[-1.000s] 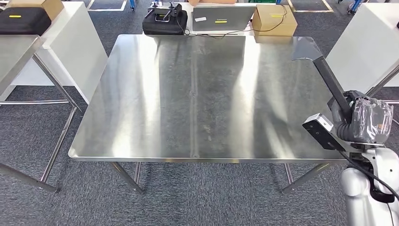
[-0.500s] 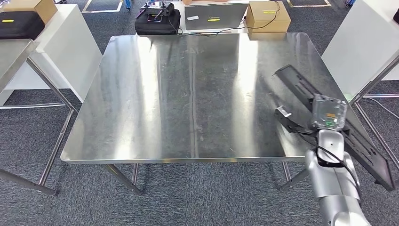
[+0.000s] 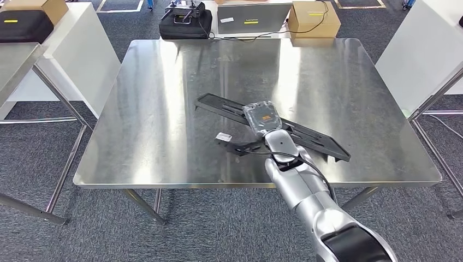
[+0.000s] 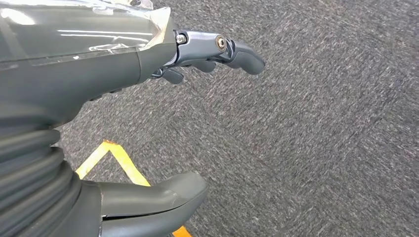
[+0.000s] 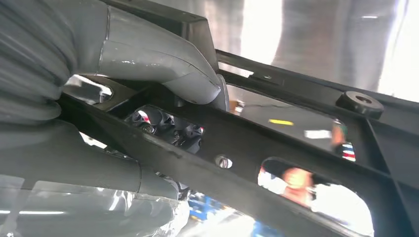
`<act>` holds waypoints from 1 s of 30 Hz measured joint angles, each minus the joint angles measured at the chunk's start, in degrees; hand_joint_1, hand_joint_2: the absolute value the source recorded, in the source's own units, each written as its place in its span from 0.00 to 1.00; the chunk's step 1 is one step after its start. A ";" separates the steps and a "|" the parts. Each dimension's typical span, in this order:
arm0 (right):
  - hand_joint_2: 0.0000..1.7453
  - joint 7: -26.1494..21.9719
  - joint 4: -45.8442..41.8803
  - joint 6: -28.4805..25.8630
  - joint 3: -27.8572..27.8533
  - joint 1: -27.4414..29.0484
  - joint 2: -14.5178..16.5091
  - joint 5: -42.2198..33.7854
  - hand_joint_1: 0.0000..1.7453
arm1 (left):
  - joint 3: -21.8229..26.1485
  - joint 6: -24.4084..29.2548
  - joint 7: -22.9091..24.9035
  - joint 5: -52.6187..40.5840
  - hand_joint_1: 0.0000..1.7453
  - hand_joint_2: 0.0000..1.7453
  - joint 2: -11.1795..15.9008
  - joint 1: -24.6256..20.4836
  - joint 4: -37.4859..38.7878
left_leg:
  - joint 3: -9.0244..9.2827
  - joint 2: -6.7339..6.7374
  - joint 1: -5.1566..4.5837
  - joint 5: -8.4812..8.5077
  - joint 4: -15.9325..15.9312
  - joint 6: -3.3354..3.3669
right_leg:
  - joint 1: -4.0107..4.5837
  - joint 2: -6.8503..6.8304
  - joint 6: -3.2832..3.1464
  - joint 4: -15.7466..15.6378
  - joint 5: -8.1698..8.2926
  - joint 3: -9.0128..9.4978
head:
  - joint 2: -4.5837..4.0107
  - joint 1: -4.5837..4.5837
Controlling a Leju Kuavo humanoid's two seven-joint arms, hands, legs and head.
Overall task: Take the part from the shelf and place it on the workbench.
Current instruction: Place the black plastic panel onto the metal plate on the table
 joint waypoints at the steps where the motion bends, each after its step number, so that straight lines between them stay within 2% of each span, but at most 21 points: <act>1: 1.00 0.02 0.46 0.06 0.75 -0.52 0.50 0.00 0.99 | 0.00 0.01 -0.06 -0.01 0.00 1.00 -0.02 0.00 0.00 | -0.01 0.00 -0.04 0.00 0.00 0.00 | -0.02 0.00 0.00 -0.01 0.00 0.00 | 0.00 0.00; 8: 1.00 -0.75 3.15 0.92 4.74 -2.84 2.77 0.00 0.99 | 0.02 0.50 -0.26 0.43 0.00 1.00 -0.08 0.03 0.00 | -0.08 0.05 -0.23 -0.01 0.00 0.01 | -0.17 0.03 0.01 -0.05 0.00 -0.02 | 0.00 0.01; 15: 1.00 -3.63 6.30 5.21 11.01 -5.03 8.51 -0.07 0.99 | 0.42 0.05 2.61 1.10 0.00 1.00 -0.66 0.06 0.03 | -0.07 0.04 -0.21 -0.01 0.01 0.01 | -0.17 0.05 0.00 -0.06 0.00 -0.09 | 0.00 0.01; 18: 1.00 -4.03 7.63 6.20 12.37 -5.03 9.67 -0.20 0.99 | 0.59 0.80 4.26 0.88 0.00 1.00 -0.96 0.25 0.04 | -0.09 0.02 -0.20 -0.03 0.01 -0.01 | -0.17 0.03 0.00 -0.06 -0.01 -0.09 | 0.00 0.01; 22: 1.00 -3.15 9.30 6.71 13.07 -4.75 9.56 -0.26 0.00 | 0.92 1.19 5.38 0.86 0.00 1.00 -1.29 0.49 0.04 | -0.10 0.04 -0.22 -0.05 0.01 -0.04 | -0.17 0.03 0.00 -0.07 -0.01 -0.10 | 0.00 0.01; 24: 1.00 -2.72 9.90 6.76 13.25 -4.49 9.22 -0.32 0.00 | 0.96 1.23 5.52 0.85 0.00 1.00 -1.44 0.62 0.04 | -0.10 0.04 -0.23 -0.05 0.02 -0.04 | -0.18 0.03 0.01 -0.10 0.00 -0.08 | 0.00 0.01; 28: 1.00 -1.77 10.58 6.63 13.43 -4.11 8.65 -0.52 0.00 | 1.22 1.63 7.74 0.97 0.00 0.00 -1.72 0.72 0.07 | -0.11 0.05 -0.24 -0.05 0.04 -0.04 | -0.19 0.03 0.01 -0.12 0.00 -0.07 | 0.00 0.01; 30: 1.00 -1.22 10.75 6.58 13.47 -4.01 8.45 -0.60 0.00 | 1.54 1.61 9.43 1.15 0.00 0.00 -1.84 0.74 0.10 | -0.11 0.05 -0.25 -0.05 0.04 -0.03 | -0.19 0.03 0.01 -0.12 0.00 -0.07 | 0.00 0.01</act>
